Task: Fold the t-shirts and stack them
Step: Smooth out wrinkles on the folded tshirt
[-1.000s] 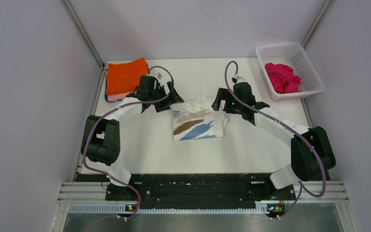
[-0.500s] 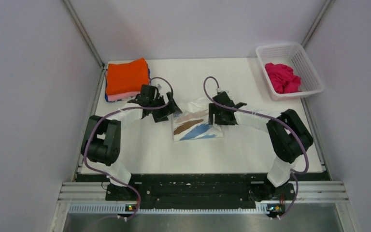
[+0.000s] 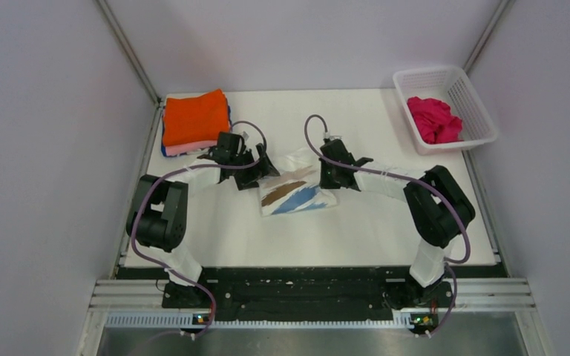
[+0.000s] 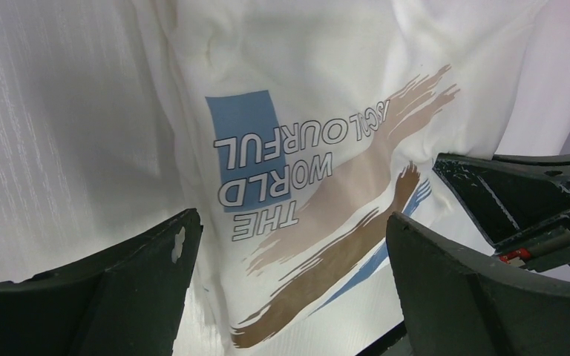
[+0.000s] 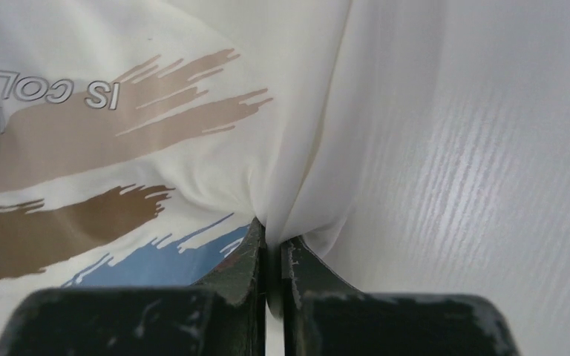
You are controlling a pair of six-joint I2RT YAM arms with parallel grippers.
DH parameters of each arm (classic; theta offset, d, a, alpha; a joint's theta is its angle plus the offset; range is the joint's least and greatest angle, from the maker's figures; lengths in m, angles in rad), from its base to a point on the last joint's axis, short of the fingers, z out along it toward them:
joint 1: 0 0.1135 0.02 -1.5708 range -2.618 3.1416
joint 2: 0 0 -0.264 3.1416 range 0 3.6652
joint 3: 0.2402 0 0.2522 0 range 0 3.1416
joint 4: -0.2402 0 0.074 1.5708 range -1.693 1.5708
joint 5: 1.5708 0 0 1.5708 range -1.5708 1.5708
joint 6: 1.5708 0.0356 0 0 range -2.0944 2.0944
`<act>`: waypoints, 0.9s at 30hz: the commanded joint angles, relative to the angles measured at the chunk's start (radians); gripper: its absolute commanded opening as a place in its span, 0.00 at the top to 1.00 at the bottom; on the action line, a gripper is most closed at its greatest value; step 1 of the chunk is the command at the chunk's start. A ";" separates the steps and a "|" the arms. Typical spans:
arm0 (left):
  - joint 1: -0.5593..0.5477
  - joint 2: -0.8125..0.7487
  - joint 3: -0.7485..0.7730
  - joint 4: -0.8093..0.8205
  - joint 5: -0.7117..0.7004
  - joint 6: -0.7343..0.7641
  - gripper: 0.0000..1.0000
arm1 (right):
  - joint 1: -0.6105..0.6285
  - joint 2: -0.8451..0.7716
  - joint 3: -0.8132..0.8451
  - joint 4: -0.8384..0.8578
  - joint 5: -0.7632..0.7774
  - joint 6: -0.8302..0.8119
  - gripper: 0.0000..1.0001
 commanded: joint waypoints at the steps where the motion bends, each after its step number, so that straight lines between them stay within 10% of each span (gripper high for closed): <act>1: 0.000 0.012 -0.008 0.034 -0.004 0.002 0.02 | -0.052 -0.102 -0.059 0.175 -0.223 0.046 1.00; 13: 0.001 0.016 -0.012 0.005 -0.034 0.006 0.03 | -0.254 -0.075 -0.398 0.687 -0.672 0.300 1.00; 19: 0.001 0.025 -0.005 -0.010 -0.042 0.010 0.03 | -0.289 -0.012 -0.462 0.717 -0.611 0.325 0.98; 27: 0.001 0.012 0.009 -0.030 -0.058 0.019 0.03 | -0.294 -0.185 -0.389 0.464 -0.500 0.220 0.51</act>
